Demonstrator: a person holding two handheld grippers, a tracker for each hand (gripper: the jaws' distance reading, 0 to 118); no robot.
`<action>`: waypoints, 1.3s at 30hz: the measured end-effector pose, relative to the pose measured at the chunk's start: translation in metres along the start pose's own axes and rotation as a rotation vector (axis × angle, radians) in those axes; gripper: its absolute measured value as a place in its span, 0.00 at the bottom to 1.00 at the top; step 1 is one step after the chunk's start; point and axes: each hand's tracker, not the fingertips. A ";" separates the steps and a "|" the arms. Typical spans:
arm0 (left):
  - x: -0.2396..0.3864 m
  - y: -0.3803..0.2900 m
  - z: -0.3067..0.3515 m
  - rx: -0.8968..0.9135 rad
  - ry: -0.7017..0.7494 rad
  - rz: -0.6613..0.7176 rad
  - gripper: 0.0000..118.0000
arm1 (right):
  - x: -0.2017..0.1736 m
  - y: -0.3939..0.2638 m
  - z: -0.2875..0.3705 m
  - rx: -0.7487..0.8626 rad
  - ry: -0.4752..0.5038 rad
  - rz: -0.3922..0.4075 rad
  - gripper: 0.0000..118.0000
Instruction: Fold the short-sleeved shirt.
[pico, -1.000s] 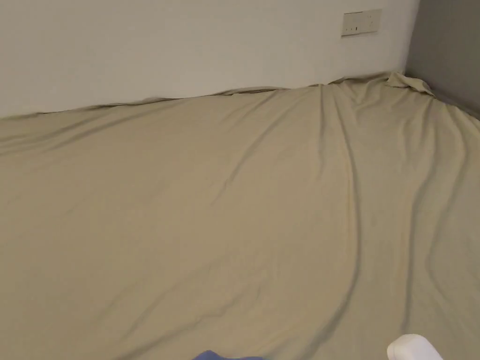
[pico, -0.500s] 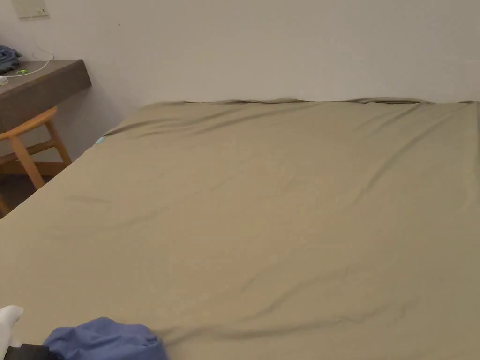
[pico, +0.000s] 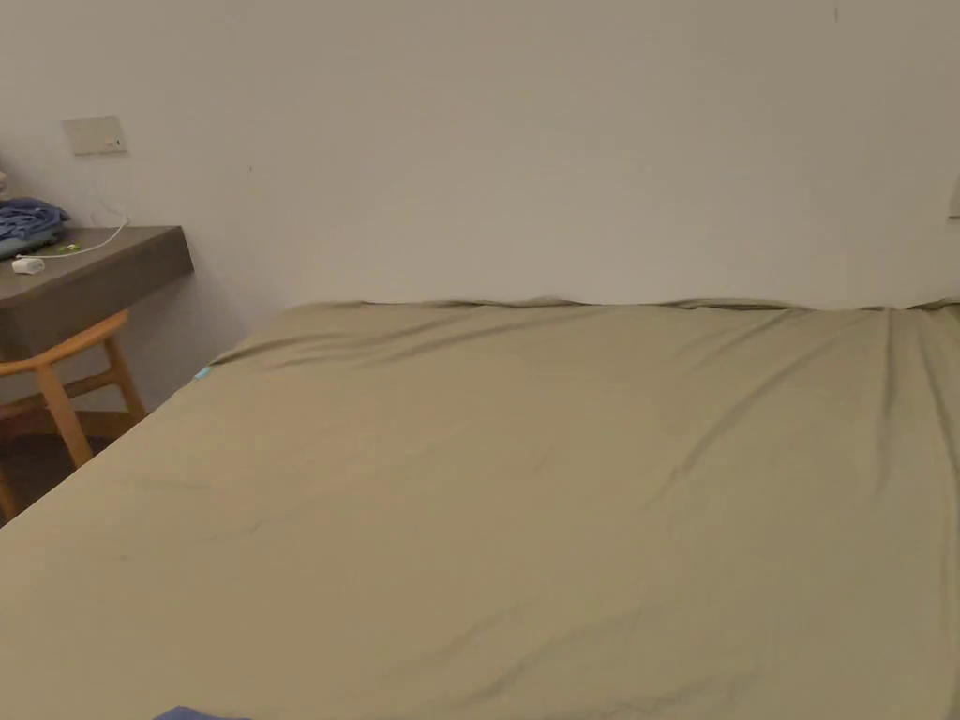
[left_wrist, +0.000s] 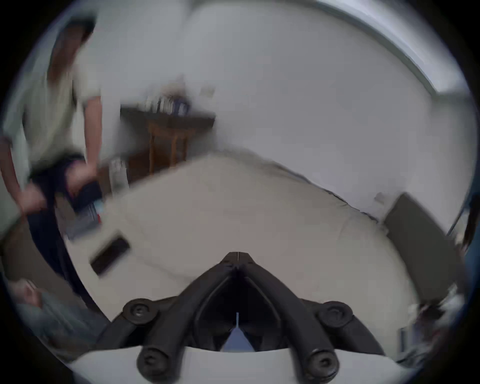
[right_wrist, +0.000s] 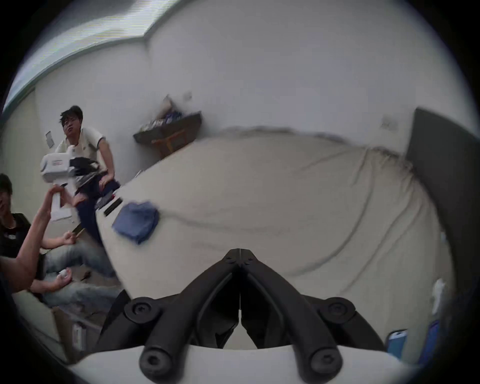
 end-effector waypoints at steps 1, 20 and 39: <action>0.028 0.006 0.014 0.058 -0.005 -0.083 0.00 | 0.003 0.012 0.018 0.069 -0.043 0.009 0.02; 0.263 0.002 0.081 0.430 -0.203 -0.304 0.00 | 0.070 0.074 0.117 0.484 -0.402 -0.003 0.02; 0.290 0.008 0.085 0.393 -0.292 -0.308 0.79 | 0.068 0.076 0.112 0.526 -0.489 0.029 1.00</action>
